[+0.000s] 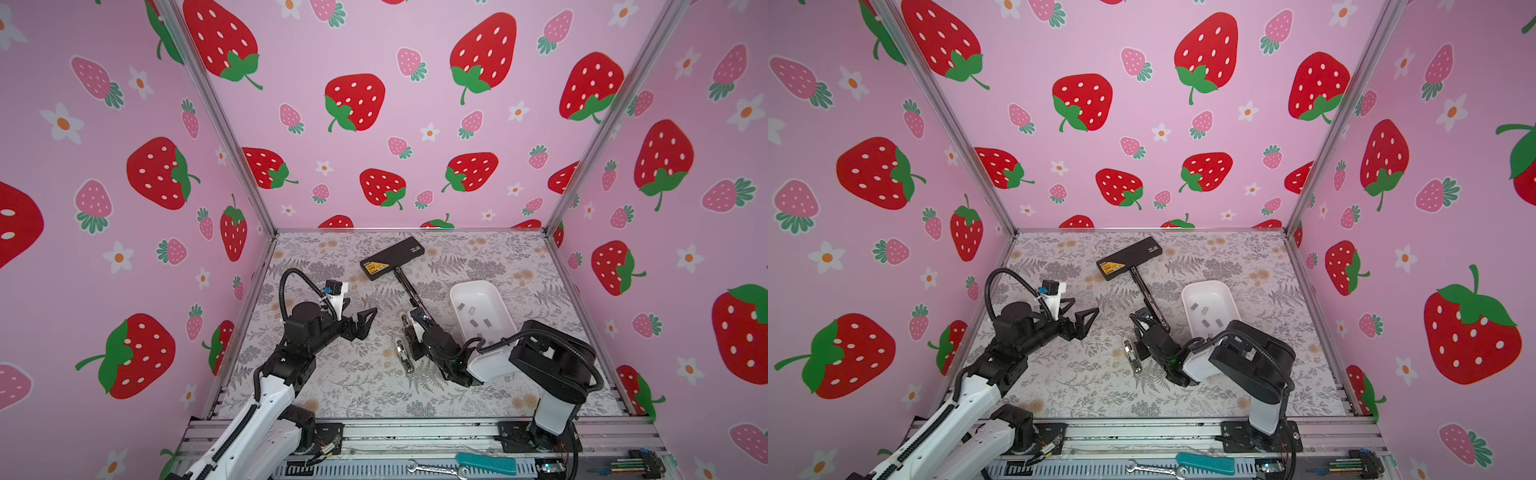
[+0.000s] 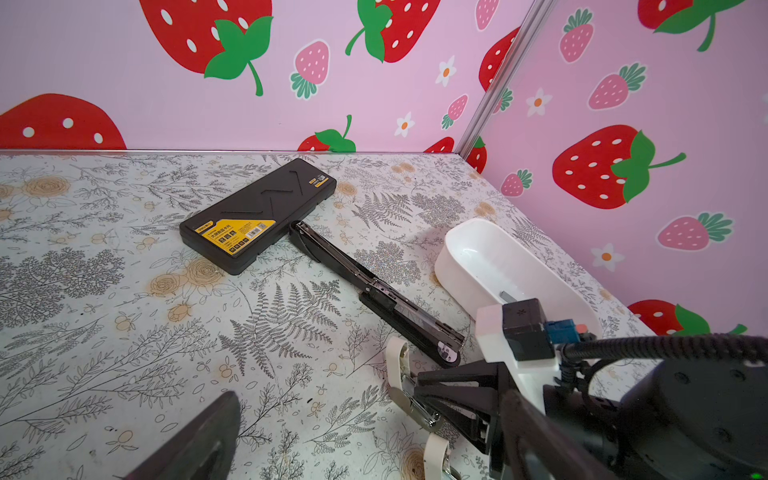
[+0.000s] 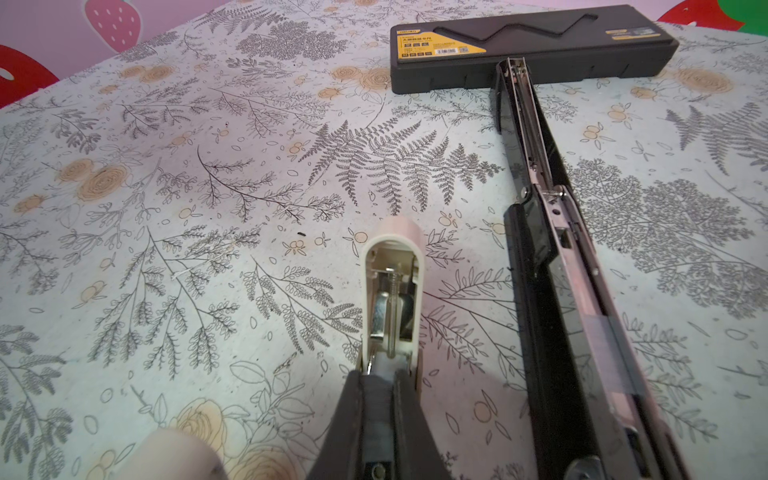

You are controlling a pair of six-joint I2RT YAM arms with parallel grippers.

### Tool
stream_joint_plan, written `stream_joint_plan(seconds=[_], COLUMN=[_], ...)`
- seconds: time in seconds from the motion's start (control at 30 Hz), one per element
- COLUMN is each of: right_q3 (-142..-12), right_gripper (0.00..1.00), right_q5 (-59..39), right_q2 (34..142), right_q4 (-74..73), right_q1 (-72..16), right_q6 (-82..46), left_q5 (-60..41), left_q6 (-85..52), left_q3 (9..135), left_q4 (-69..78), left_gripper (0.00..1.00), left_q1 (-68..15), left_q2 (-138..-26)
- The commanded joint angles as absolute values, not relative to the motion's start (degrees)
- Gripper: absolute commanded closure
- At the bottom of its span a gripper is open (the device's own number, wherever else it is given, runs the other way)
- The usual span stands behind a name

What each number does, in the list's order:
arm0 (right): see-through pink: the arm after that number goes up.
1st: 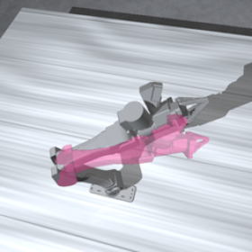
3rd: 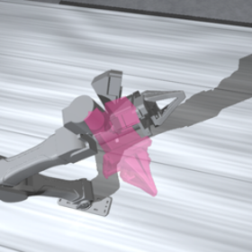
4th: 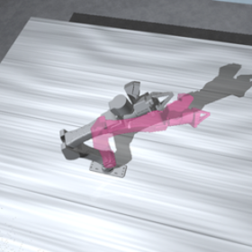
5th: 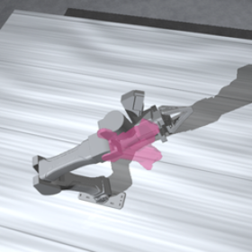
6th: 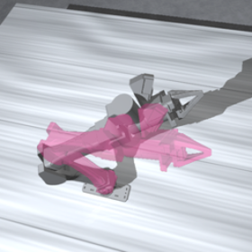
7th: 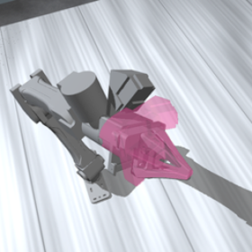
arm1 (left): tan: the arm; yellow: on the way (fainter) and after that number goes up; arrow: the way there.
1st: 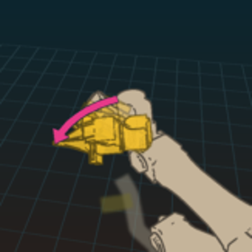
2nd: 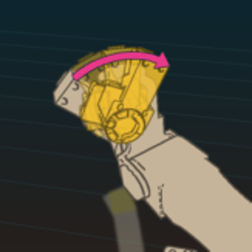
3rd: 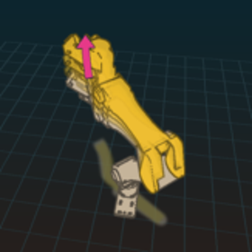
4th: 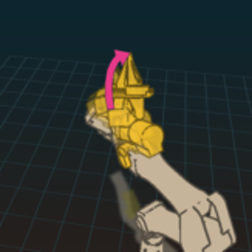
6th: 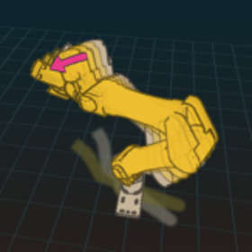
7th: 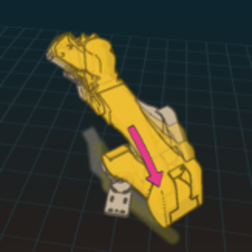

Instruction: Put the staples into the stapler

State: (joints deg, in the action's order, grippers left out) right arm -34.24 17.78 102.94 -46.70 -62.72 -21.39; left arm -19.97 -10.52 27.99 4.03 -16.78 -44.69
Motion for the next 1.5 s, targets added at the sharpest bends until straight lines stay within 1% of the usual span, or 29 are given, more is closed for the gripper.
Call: stream_joint_plan(seconds=[0.0,1.47], right_q3=[-34.19,-31.34], right_gripper=[0.97,0.97], right_q5=[18.09,17.64], right_q2=[103.13,103.48], right_q4=[-47.89,-49.11], right_q1=[-62.49,-62.56], right_q6=[-21.88,-24.51], left_q5=[-19.86,-19.34], left_q6=[-9.99,-9.89], left_q3=[29.79,30.03], left_q4=[4.50,4.43], left_gripper=[0.01,0.01], left_q1=[-16.92,-17.18], left_q2=[-44.78,-45.09])
